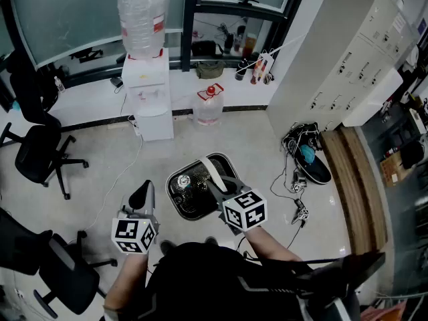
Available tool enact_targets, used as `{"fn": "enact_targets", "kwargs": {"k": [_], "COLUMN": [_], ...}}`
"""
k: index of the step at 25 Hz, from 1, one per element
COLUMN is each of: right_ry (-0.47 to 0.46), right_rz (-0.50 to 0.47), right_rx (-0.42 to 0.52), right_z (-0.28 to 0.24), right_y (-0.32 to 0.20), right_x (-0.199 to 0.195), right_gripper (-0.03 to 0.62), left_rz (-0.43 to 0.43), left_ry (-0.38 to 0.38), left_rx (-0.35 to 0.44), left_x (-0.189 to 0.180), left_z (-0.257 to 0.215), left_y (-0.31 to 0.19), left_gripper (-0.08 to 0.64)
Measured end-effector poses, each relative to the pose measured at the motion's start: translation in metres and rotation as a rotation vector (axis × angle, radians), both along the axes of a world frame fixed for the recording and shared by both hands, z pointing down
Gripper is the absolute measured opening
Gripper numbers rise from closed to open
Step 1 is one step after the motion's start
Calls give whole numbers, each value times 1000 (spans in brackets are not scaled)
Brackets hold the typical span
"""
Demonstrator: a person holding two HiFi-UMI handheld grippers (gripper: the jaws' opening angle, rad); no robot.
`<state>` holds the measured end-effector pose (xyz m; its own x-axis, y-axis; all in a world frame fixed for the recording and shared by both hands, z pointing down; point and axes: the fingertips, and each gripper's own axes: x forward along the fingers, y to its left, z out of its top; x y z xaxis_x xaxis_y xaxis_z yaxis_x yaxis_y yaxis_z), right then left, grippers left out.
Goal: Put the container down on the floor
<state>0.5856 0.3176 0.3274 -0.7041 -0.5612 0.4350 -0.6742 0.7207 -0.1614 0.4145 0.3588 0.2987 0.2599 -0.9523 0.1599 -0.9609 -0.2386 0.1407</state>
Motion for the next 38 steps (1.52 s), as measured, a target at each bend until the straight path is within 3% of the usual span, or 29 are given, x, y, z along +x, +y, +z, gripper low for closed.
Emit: {"fn": "enact_targets", "kwargs": {"k": [19,27,38], "right_ry": [22,27,38], "right_rz": [-56,-76,-76], "right_rx": [5,6,8], "right_z": [2,1,1], "right_y": [-1,-1,-3], "right_x": [-34,-75,-142], "right_gripper": [41,41,41], "left_rz": [-79,-119,-112], "left_ry": [24,24,2], "left_rx": [-2,3,35], "left_x": [-34,-81,-146], "left_z": [3,8,5], "left_y": [17,29,37], "left_gripper": [8,8,8]}}
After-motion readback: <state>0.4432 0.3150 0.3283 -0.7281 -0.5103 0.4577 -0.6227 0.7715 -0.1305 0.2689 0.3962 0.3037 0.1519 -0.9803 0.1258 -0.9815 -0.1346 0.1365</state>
